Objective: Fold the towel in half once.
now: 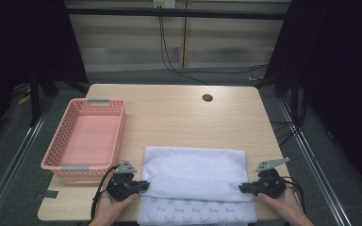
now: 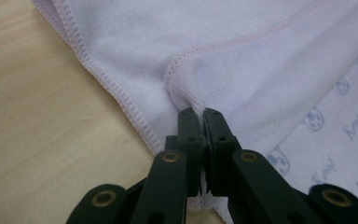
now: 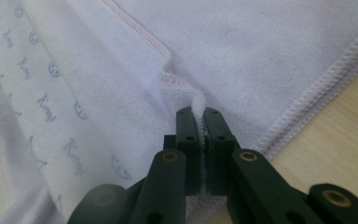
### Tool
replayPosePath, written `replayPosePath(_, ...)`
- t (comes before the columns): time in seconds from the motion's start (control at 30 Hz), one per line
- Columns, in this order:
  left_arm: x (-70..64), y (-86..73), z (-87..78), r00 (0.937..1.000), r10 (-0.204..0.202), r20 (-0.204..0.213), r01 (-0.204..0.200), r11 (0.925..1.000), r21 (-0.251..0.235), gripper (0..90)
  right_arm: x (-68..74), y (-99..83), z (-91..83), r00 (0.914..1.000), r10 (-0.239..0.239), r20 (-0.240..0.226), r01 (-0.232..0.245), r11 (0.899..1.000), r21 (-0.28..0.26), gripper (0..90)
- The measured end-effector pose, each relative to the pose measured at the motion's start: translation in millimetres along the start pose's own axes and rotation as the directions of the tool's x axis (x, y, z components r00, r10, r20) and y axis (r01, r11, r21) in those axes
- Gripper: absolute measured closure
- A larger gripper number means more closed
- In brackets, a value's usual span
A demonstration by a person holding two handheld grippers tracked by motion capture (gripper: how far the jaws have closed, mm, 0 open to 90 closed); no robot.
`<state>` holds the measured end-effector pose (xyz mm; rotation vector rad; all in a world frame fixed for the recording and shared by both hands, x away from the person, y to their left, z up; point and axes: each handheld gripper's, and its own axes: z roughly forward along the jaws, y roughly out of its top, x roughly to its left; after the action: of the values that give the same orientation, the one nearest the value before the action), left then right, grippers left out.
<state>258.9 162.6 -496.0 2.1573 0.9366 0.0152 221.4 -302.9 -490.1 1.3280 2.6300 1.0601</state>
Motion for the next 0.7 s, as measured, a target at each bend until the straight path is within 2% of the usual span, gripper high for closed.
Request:
replayPosePath(0.13, 7.8, 11.2, 8.8, 0.9999, 0.004, -0.015, -0.004, 1.0000, -0.008, 87.0, -11.4, 4.6, 1.4, 0.9996, 0.018, 0.022, -0.018, 1.000, -0.023, 87.6)
replayPosePath(0.23, 16.9, 22.7, 17.3, 0.9994, -0.022, -0.027, 0.022, 0.9996, -0.019, 87.0, -20.8, 13.0, 4.4, 0.9985, 0.015, 0.052, -0.013, 0.999, -0.034, 87.6)
replayPosePath(0.33, 26.8, 30.9, 25.1, 0.9993, -0.020, -0.030, 0.019, 0.9988, -0.045, 87.0, -31.7, 20.4, 8.3, 0.9977, 0.030, 0.061, -0.026, 0.998, -0.057, 87.6)
replayPosePath(0.4, 35.0, 37.4, 30.3, 0.9987, -0.048, -0.015, 0.047, 0.9974, -0.054, 87.0, -41.6, 26.5, 10.9, 0.9965, 0.050, 0.066, -0.045, 0.996, -0.071, 87.6)
replayPosePath(0.47, 40.9, 43.5, 35.3, 0.9979, -0.061, -0.021, 0.059, 0.9961, -0.065, 87.1, -49.5, 31.0, 13.4, 0.9950, 0.070, 0.072, -0.063, 0.994, -0.090, 87.7)
replayPosePath(0.57, 44.6, 52.5, 40.9, 0.9975, -0.055, -0.045, 0.052, 0.9968, -0.061, 87.1, -60.7, 38.2, 17.0, 0.9941, 0.075, 0.078, -0.067, 0.992, -0.108, 87.6)
replayPosePath(0.67, 54.1, 60.7, 47.7, 0.9963, -0.076, -0.039, 0.073, 0.9944, -0.076, 87.1, -72.0, 48.4, 21.1, 0.9915, 0.083, 0.100, -0.071, 0.991, -0.116, 87.7)
replayPosePath(0.7, 57.5, 63.8, 49.9, 0.9942, -0.100, -0.040, 0.096, 0.9915, -0.087, 87.1, -74.0, 50.7, 22.4, 0.9908, 0.079, 0.110, -0.066, 0.991, -0.119, 87.7)
